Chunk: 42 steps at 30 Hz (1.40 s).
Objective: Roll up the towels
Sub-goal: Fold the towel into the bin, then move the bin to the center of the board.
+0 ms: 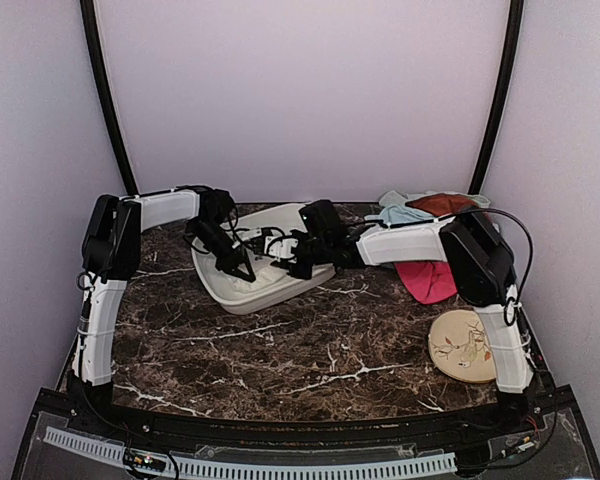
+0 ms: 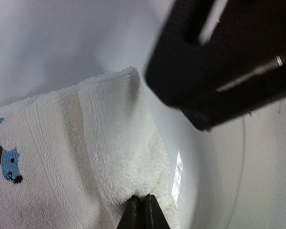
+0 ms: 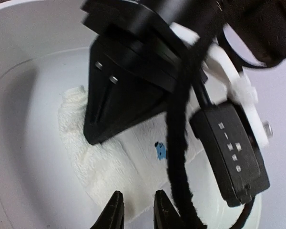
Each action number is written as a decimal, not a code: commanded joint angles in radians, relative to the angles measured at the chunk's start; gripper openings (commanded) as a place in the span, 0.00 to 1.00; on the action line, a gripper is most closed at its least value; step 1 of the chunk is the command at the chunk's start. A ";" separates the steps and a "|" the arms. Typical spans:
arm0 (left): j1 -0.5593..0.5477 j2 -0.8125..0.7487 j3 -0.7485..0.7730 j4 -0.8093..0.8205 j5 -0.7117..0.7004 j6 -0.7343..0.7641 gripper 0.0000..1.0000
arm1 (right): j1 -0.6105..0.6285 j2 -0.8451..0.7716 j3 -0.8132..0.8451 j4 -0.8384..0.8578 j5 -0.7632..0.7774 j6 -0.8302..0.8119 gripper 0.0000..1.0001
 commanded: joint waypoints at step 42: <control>-0.014 -0.303 -0.516 -0.025 0.103 0.100 0.01 | 0.133 -0.293 -0.272 -0.498 -0.072 0.675 0.00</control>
